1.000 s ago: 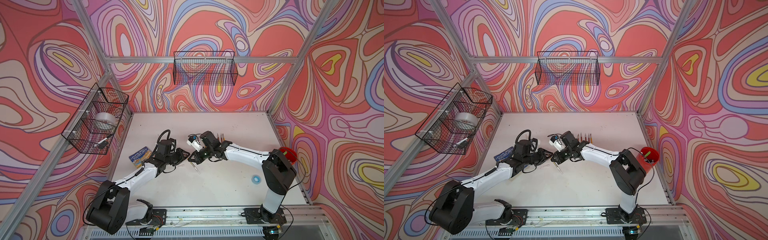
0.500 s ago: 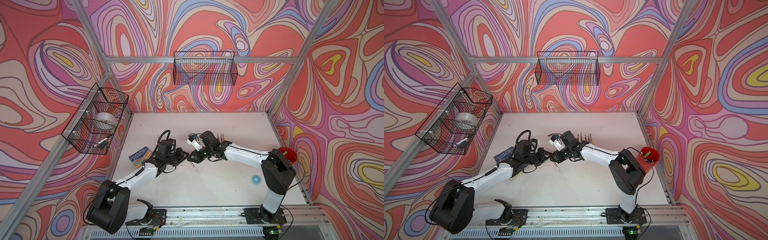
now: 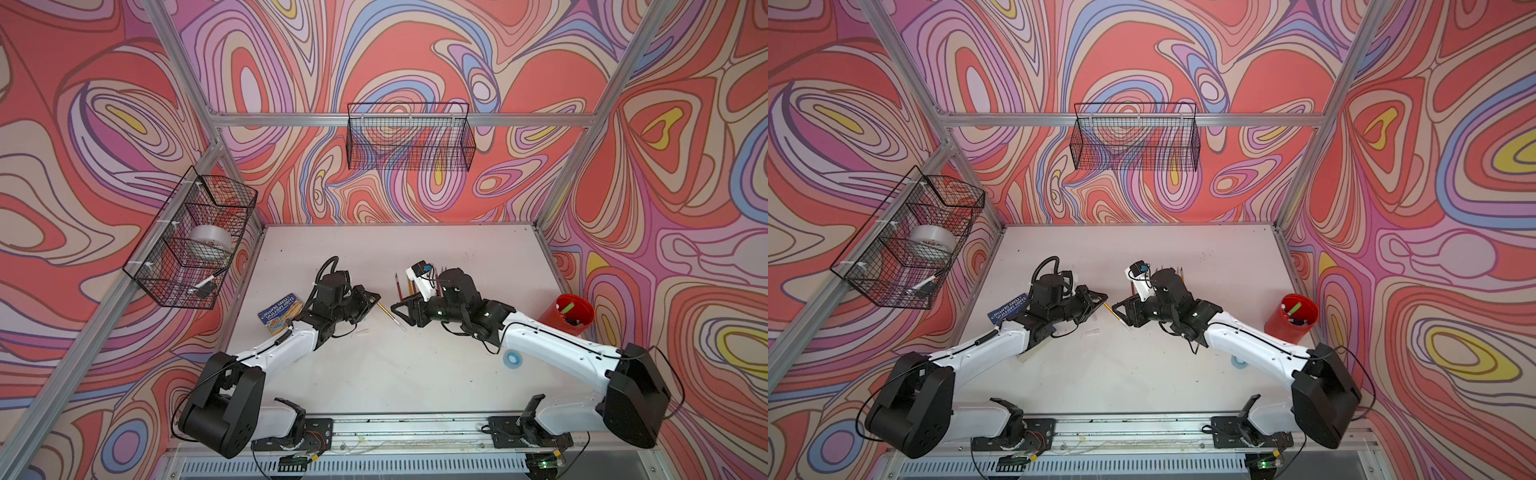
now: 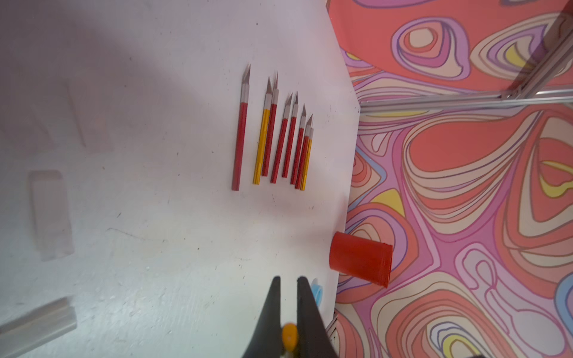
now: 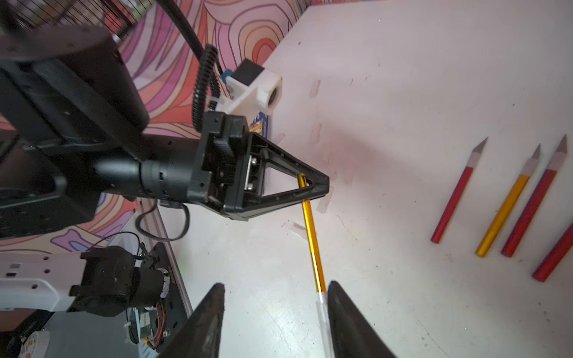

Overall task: Remove protective caps from carving knives
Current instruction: Pick up the carving knife from the center of the board.

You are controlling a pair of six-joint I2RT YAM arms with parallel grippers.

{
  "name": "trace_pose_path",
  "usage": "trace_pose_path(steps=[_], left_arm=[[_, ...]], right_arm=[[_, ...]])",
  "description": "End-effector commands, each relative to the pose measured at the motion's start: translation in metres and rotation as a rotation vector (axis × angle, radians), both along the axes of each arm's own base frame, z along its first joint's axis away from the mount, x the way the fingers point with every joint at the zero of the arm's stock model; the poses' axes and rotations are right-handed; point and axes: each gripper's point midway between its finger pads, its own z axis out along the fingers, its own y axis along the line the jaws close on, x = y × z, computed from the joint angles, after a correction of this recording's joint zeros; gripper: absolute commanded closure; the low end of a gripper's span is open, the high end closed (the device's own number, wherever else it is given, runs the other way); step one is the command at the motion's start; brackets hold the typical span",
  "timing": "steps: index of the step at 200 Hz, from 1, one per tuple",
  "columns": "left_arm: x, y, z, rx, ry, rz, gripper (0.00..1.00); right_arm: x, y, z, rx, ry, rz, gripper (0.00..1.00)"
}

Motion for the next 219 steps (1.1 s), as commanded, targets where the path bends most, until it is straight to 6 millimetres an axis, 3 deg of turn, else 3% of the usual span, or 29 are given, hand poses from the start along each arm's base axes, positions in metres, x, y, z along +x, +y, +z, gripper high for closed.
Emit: trace_pose_path(steps=[1,24,56,91,133,174,219], left_arm=[[0.022,0.008,0.038,-0.091,-0.101,0.135,1.00],[0.026,0.019,0.056,-0.111,-0.162,0.208,1.00],[0.028,0.028,0.082,-0.149,-0.251,0.280,1.00],[0.027,0.033,0.102,-0.185,-0.330,0.332,1.00],[0.027,0.034,0.123,-0.258,-0.431,0.380,1.00],[0.033,0.026,0.134,-0.368,-0.483,0.400,1.00],[0.033,0.024,0.144,-0.409,-0.529,0.418,1.00]], right_arm=[[-0.004,0.010,0.014,0.103,0.002,-0.061,0.46],[-0.011,0.026,0.015,0.214,0.060,-0.071,0.42],[0.000,0.040,0.004,0.314,0.147,-0.111,0.40],[0.022,0.041,0.007,0.428,0.193,-0.230,0.38],[0.040,0.042,0.038,0.625,0.149,-0.283,0.38],[0.053,0.040,0.042,0.805,0.149,-0.320,0.42],[0.063,0.034,0.046,0.852,0.144,-0.376,0.43]])
